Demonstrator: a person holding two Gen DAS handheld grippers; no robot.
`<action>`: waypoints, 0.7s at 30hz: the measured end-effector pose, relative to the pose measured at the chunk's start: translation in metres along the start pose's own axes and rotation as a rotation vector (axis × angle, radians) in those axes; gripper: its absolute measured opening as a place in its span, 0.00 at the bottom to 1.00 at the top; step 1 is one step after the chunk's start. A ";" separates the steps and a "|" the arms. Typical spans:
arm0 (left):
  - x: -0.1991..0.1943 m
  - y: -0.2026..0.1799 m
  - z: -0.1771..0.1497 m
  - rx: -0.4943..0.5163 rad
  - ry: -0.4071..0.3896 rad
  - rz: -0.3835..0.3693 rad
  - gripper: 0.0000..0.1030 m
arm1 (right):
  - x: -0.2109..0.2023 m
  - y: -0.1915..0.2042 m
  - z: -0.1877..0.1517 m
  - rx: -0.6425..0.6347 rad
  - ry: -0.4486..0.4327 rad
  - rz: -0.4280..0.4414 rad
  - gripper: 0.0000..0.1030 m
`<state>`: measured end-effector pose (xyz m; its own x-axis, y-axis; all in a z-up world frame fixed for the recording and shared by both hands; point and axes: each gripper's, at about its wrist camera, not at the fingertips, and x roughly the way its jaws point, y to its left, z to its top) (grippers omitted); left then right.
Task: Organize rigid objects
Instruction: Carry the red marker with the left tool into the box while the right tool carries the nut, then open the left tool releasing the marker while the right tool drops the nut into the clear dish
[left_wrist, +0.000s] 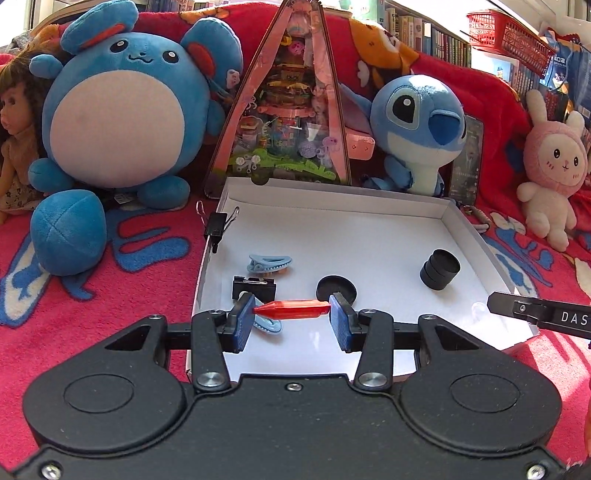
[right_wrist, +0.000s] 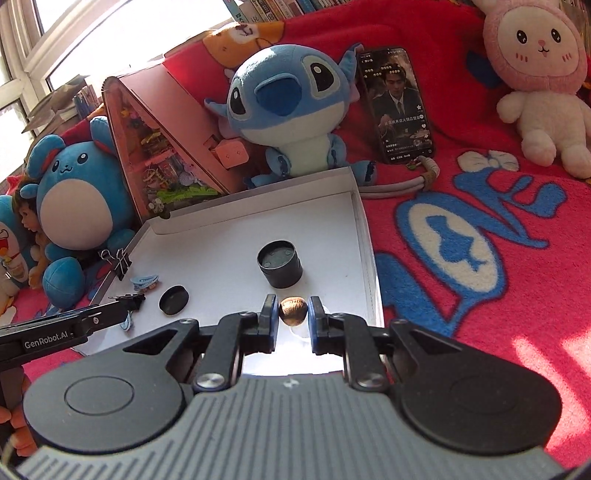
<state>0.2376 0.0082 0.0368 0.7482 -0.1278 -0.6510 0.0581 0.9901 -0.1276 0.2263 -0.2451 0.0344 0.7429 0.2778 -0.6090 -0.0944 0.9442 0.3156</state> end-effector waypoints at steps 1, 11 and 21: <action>0.001 0.000 0.000 0.000 0.002 0.002 0.41 | 0.001 0.000 0.000 -0.003 0.002 -0.005 0.20; 0.011 -0.001 -0.004 0.003 0.016 0.012 0.41 | 0.011 -0.002 0.000 -0.008 0.020 -0.033 0.20; 0.018 0.001 -0.007 -0.003 0.027 0.022 0.41 | 0.014 -0.003 -0.001 -0.003 0.026 -0.036 0.20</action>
<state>0.2464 0.0070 0.0203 0.7312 -0.1072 -0.6737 0.0395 0.9926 -0.1151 0.2363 -0.2437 0.0236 0.7282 0.2481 -0.6389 -0.0699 0.9542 0.2909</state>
